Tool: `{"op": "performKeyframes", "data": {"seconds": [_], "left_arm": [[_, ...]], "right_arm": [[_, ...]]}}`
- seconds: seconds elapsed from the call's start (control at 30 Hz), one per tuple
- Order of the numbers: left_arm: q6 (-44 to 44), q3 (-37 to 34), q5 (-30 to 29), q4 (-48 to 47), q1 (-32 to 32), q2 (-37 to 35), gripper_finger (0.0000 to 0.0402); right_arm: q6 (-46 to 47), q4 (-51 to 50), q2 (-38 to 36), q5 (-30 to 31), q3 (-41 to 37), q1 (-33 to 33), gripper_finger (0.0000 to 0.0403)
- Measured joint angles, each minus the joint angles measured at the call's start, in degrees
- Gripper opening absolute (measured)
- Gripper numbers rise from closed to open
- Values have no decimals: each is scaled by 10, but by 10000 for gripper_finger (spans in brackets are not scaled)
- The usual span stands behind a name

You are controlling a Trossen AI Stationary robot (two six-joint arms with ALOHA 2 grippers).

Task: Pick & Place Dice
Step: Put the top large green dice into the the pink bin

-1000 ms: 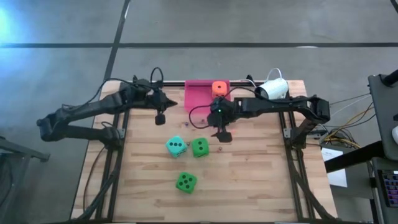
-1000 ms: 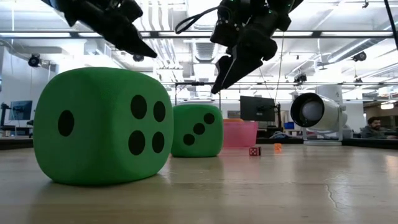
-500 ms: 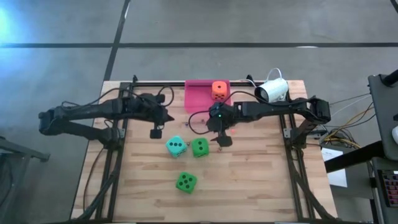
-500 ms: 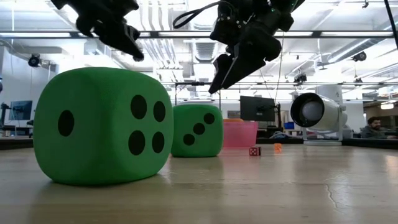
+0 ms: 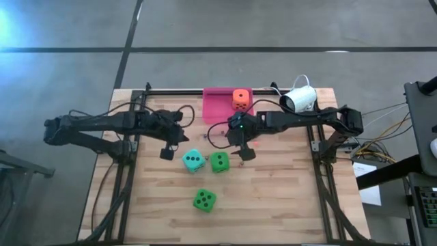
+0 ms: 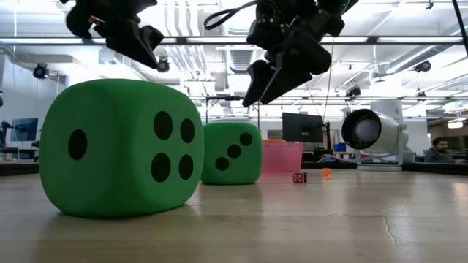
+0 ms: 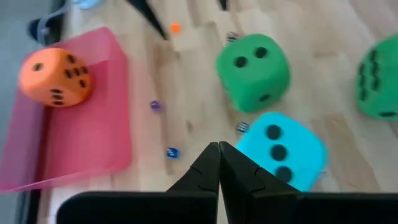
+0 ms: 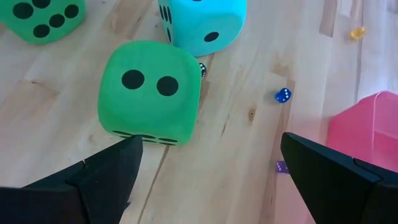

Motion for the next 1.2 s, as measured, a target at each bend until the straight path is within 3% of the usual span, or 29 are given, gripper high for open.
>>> {"op": "performKeyframes", "data": {"seconds": [0.5,1.2], "left_arm": [[2,36,-3,-51,-28,59,8],[2,35,-3,-60,-28,58,8]], "right_arm": [[-11,3,0,0,1,0,380],[92,65,0,-2,1,7,380]]}}
